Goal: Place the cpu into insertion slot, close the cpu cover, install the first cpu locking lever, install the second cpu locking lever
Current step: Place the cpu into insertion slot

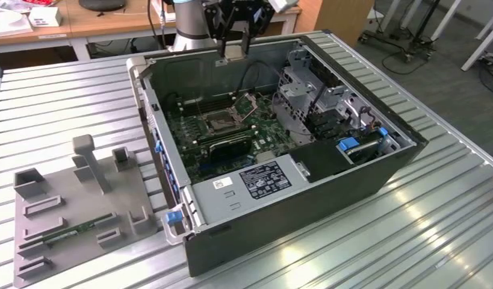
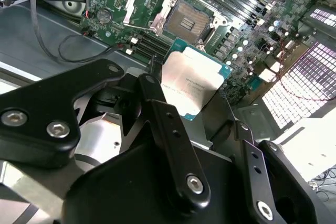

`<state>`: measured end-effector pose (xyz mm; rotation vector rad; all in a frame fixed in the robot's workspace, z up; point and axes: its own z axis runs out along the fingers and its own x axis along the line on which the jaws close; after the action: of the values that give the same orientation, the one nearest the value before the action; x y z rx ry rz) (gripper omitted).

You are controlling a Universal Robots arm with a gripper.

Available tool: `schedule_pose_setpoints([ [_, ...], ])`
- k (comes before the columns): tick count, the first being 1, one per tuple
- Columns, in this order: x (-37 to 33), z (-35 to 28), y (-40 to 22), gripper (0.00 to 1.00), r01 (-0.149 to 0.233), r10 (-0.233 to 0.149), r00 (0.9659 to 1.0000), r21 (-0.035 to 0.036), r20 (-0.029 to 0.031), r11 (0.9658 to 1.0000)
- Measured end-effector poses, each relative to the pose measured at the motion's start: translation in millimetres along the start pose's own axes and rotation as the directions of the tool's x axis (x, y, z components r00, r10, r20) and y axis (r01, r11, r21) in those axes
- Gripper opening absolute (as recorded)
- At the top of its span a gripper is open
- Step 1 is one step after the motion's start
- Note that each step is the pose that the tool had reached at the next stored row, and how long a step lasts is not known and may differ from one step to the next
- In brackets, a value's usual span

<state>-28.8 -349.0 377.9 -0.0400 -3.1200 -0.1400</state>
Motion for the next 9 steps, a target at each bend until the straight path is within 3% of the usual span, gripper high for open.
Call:
schedule_pose_setpoints([
  [9, -0.1, -0.4, -5.2, 0.54, 0.000, 0.000, 1.0000, -0.0001, 0.0000, 1.0000],
])
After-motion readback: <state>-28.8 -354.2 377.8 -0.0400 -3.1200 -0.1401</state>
